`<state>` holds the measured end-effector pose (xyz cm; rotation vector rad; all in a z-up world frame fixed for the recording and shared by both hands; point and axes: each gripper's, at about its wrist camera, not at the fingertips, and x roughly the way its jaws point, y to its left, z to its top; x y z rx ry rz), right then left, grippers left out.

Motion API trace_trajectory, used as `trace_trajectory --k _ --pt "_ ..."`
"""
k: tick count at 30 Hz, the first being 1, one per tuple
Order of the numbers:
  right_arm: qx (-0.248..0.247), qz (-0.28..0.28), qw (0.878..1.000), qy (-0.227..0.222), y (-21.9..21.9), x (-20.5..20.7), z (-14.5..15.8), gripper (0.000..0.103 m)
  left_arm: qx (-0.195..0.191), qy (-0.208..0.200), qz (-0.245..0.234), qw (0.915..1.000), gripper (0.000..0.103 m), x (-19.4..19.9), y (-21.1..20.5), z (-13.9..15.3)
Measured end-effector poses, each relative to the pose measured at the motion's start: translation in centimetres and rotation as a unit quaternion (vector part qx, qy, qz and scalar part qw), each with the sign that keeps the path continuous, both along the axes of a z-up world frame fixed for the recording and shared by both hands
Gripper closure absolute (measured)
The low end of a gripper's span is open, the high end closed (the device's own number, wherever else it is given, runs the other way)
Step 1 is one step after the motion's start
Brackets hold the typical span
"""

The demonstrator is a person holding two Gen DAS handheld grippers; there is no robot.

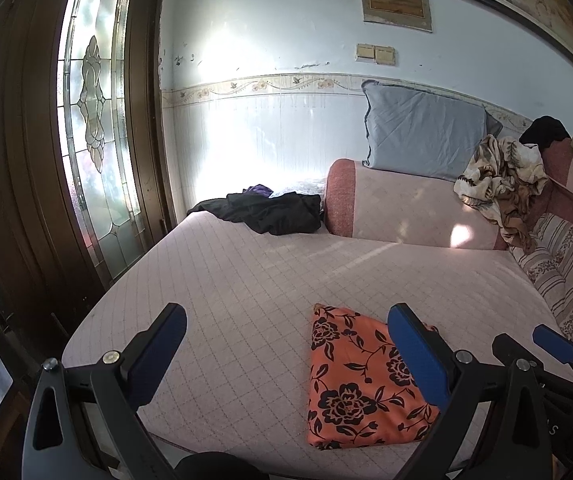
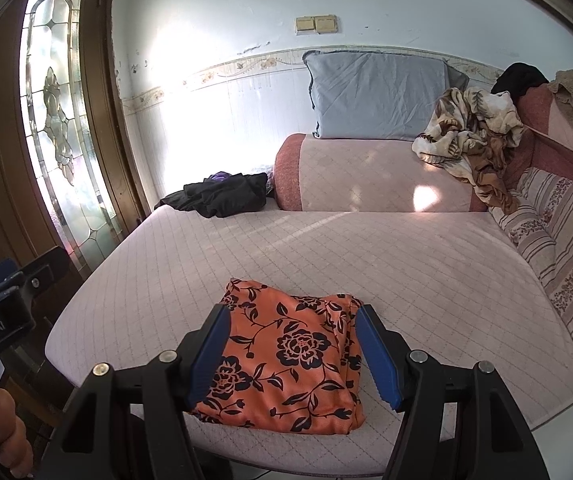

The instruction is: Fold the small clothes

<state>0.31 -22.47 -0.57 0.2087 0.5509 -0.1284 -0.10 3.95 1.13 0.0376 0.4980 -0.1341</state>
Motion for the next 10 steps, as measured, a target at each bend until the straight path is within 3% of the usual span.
trace_trajectory --k 10 --pt "0.005 -0.001 1.0 0.012 -0.9 2.5 -1.3 0.035 -0.002 0.02 0.005 0.9998 0.002 2.5 -0.3 -1.6"
